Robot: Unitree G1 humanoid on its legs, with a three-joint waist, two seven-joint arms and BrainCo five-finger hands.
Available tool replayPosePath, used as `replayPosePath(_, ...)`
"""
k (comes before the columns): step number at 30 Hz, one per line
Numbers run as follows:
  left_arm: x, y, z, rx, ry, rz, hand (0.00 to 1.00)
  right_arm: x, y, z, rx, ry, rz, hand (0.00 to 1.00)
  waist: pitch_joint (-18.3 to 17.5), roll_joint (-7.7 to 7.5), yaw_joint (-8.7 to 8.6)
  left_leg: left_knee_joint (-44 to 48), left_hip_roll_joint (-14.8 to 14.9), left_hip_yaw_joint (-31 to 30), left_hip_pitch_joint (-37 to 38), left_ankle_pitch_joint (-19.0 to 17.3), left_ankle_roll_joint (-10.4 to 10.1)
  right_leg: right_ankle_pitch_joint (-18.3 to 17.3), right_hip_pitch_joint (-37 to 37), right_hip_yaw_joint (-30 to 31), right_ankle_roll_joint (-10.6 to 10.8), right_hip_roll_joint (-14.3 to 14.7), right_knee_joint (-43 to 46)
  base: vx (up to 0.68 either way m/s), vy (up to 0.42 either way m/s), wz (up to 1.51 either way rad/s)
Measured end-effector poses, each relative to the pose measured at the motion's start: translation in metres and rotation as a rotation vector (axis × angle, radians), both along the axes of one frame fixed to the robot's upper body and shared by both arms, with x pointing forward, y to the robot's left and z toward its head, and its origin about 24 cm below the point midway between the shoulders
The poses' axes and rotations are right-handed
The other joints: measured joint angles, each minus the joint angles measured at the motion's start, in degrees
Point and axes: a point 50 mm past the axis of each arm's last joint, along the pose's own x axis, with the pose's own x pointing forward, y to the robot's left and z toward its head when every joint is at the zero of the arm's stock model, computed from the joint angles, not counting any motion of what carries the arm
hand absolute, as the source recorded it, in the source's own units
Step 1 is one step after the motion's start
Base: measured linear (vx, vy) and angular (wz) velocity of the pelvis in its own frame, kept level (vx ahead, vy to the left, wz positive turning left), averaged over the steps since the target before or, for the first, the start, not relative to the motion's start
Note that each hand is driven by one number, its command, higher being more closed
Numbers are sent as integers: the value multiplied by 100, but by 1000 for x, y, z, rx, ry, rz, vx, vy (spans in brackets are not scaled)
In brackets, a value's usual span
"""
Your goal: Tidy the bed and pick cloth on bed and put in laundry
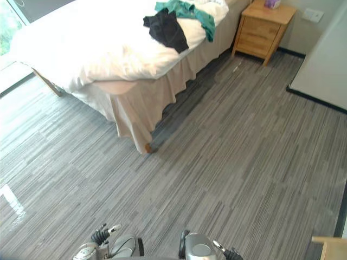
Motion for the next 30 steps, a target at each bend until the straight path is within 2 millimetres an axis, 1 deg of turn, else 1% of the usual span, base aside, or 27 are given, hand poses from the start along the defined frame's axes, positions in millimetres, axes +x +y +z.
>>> replayPosePath(1, 3, -1, 2, -8, -24, 20, 0, 9, 1, 2, -3, -31, 9, 0, 29, -21, 51, -314, -206, 38, -412, -2, 17, -69, 180, 170, -84, 50, -93, 467, -52, -81)
replayPosePath(3, 8, 3, 5, -5, -51, 48, 0, 19, 7, 5, -2, -62, 48, 0, 198, -108, 183, -1448, -475, 220, -740, 166, -74, -197, 570, 474, -87, 31, -175, 390, 7, -99)
replayPosePath(4, 6, 5, 5, -1, -45, 61, 0, 22, 10, 5, 4, -73, 51, 0, 243, -157, 241, -2357, -556, 430, -744, 426, -84, -329, 853, 585, -21, -9, -327, 418, 36, -86)
replayPosePath(6, 1, 5, 3, 3, -23, 74, 0, 20, 8, 5, 1, -71, 51, 0, 265, -57, 219, -4028, -548, 808, -673, 1083, -77, -519, 1400, 783, 81, 40, -658, 451, 93, -71)
replayPosePath(7, 0, 4, 2, 2, -14, 75, 0, 19, 7, 5, 0, -68, 51, 0, 258, -37, 221, -4429, -534, 936, -660, 1234, -43, -595, 1571, 878, 128, 52, -748, 529, 201, -56)
replayPosePath(8, -3, 5, 1, 2, -4, 77, 0, 19, 7, 5, -1, -66, 52, 0, 253, -19, 247, -4749, -488, 1145, -658, 1288, 6, -714, 1787, 992, 176, 51, -800, 693, 292, -60)
replayPosePath(9, -7, 2, -2, -5, 14, 79, 0, 16, 5, 5, -7, -59, 53, 0, 215, 48, 290, -4896, -394, 1278, -645, 1271, 49, -822, 1982, 1104, 183, 79, -803, 617, 273, -59)
replayPosePath(10, -12, 1, -5, -14, 36, 90, 0, 12, 3, 4, -13, -46, 54, 0, 156, 162, 297, -4857, -340, 1306, -625, 1673, 337, -868, 2104, 1138, 126, 113, -764, 658, 304, -38)
replayPosePath(11, -12, 5, -5, -9, 44, 95, 0, 14, 6, 4, -11, -45, 70, 0, 176, 65, 302, -4691, -385, 1390, -644, 1961, 451, -891, 2105, 1156, 85, 13, -582, 666, 312, -13)
replayPosePath(12, -10, 12, -3, 8, 43, 96, 0, 16, 9, 3, -16, -33, 114, 0, 124, -153, 294, -4491, -474, 1779, -688, 1915, 439, -901, 1835, 1093, 66, -234, -19, 677, 313, -6)
replayPosePath(13, -8, 19, -2, 28, 43, 99, 0, 13, 20, -1, 10, -11, 133, 0, 26, -517, 279, -3824, -389, 2262, -864, 1426, 453, -902, 1503, 1031, 74, -585, 679, 709, 244, -18)
replayPosePath(14, -15, 22, -4, 35, 65, 103, 0, 12, 23, -2, 13, -1, 152, 0, -65, -529, 347, -3230, -341, 1997, -973, 1442, 920, -852, 1265, 1028, 341, -727, 1326, 737, 174, -8)
replayPosePath(15, -25, 25, -7, 39, 104, 107, 0, 13, 20, -1, -6, 8, 170, 0, -133, -598, 276, -2867, -578, 1779, -872, 991, 1415, -432, 883, 880, 1221, -992, 2505, 732, 173, 14)
replayPosePath(16, -24, 26, -6, 46, 105, 100, 0, 13, 20, -1, -10, 11, 184, 0, -154, -663, 224, -2795, -729, 1764, -772, 801, 1432, -111, 631, 850, 1606, -1190, 3179, 826, 288, 40)
replayPosePath(17, -22, 26, -6, 47, 99, 97, 0, 15, 20, -1, -17, 5, 200, 0, -150, -664, 220, -2852, -909, 1705, -520, 670, 1454, -238, 316, 771, 1617, -1404, 3863, 646, 284, 41)
replayPosePath(18, -22, 25, -6, 37, 96, 110, 0, 17, 18, 0, -24, -3, 204, 0, -141, -646, 216, -3026, -1036, 1628, -225, 627, 1455, -403, 152, 631, 1618, -1529, 4123, 723, 307, 47)
replayPosePath(19, -22, 23, -6, 34, 92, 102, 0, 21, 16, 2, -38, -16, 219, 0, -127, -570, 218, -3411, -1176, 1448, 302, 630, 1447, -604, -30, 391, 1674, -1568, 4163, 520, 210, 55)
replayPosePath(21, -15, 15, -4, 27, 56, 91, 0, 30, 10, 6, -61, -48, 243, 0, -107, -339, 166, -4066, -1197, 1044, 1044, 700, 1381, -805, -455, 100, 1613, -1369, 3734, 464, 171, 78)
replayPosePath(22, -10, 7, -3, 5, 30, 91, 0, 32, 7, 8, -72, -63, 249, 0, -135, -164, 102, -4536, -1199, 689, 1421, 793, 1253, -836, -798, 28, 1557, -1173, 3186, 387, 91, 128)
replayPosePath(23, -4, -3, -2, -19, 9, 78, 0, 34, 4, 9, -80, -75, 248, 0, -149, -109, 20, -4827, -1220, 315, 1669, 857, 1162, -814, -1080, 108, 1588, -1057, 2578, 367, 58, 159)
replayPosePath(24, -2, -8, -2, -28, 3, 67, 0, 31, 4, 9, -79, -70, 243, 0, -141, -92, -24, -4899, -1261, 15, 1759, 861, 1159, -722, -1235, 320, 1694, -990, 2110, 356, -8, 185)
replayPosePath(25, 3, -15, -1, -42, -8, 52, 0, 23, 5, 7, -72, -55, 226, 0, -136, -137, -29, -4937, -1363, -391, 1912, 830, 1172, -458, -1429, 863, 1785, -954, 1495, 363, -73, 205)
replayPosePath(26, 6, -15, -1, -51, -13, 76, 0, 17, 9, 4, -59, -44, 208, 0, -133, -163, -22, -4901, -1438, -784, 2059, 750, 1170, -182, -1544, 1362, 1792, -958, 1044, 372, -109, 200)
replayPosePath(27, 3, -15, -2, -59, -7, 107, 0, 12, 9, 3, -56, -38, 197, 0, -131, -159, -23, -4816, -1460, -1031, 2165, 655, 1151, -23, -1563, 1599, 1783, -941, 830, 401, -178, 178)
replayPosePath(28, -2, -14, -3, -65, 1, 148, 0, 8, 10, 3, -55, -31, 198, 0, -137, -168, -19, -4655, -1472, -1263, 2285, 509, 1072, 128, -1558, 1764, 1759, -922, 702, 415, -243, 160)
replayPosePath(29, -13, -11, -6, -69, 17, 206, 0, 5, 12, 2, -54, -26, 203, 0, -163, -203, 15, -4324, -1477, -1500, 2393, 261, 863, 321, -1525, 1772, 1661, -882, 693, 499, -330, 152)
replayPosePath(30, -15, -8, -6, -60, 17, 222, 0, 4, 14, 1, -50, -21, 208, 0, -204, -258, 36, -4173, -1478, -1557, 2405, 146, 711, 423, -1515, 1760, 1553, -859, 703, 416, -304, 147)
